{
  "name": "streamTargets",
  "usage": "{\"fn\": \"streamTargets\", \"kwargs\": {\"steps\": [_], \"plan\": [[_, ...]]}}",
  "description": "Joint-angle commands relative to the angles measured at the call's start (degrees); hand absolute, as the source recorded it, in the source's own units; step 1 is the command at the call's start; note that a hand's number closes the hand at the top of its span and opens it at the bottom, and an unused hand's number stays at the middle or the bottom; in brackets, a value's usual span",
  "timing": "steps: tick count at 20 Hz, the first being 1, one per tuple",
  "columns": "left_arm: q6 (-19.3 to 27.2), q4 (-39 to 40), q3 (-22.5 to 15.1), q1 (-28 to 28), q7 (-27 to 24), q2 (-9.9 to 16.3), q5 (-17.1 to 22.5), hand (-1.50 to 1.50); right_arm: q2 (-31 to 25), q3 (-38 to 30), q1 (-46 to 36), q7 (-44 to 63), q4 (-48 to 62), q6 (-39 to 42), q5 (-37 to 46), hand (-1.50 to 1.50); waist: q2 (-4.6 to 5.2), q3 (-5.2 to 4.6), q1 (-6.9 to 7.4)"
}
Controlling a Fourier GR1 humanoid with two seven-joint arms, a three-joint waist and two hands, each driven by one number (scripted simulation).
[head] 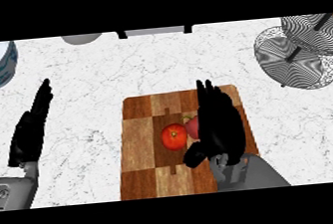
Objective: Pick the bell pepper from the cutting board and place it in the tiered basket
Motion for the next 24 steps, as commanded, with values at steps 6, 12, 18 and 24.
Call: {"fn": "streamTargets", "kwargs": {"steps": [6,12,18,24], "plan": [[-2.00,0.96,1.09,-0.87,-0.08,-0.28,-0.57,0.00,1.96,0.78,-3.44,12.02,6.53,-1.57,-0.73,-1.50,0.14,0.02,0.57],[-3.74,-4.74,2.72,1.19,2.77,1.48,0.13,0.00,1.98,-0.12,4.18,6.44,5.80,-2.83,2.19,-1.50,-0.03,0.07,0.35],[-3.48,1.39,4.03,-4.17,2.84,-0.55,-1.62,0.00,1.99,-0.52,0.56,7.22,8.97,-2.12,-0.27,-1.50,0.13,0.04,0.07],[-3.15,-1.98,3.15,-1.38,2.48,-3.32,-2.82,0.00,1.99,-0.80,0.35,1.62,17.53,-8.09,-2.02,-1.50,0.13,0.07,0.45]]}}
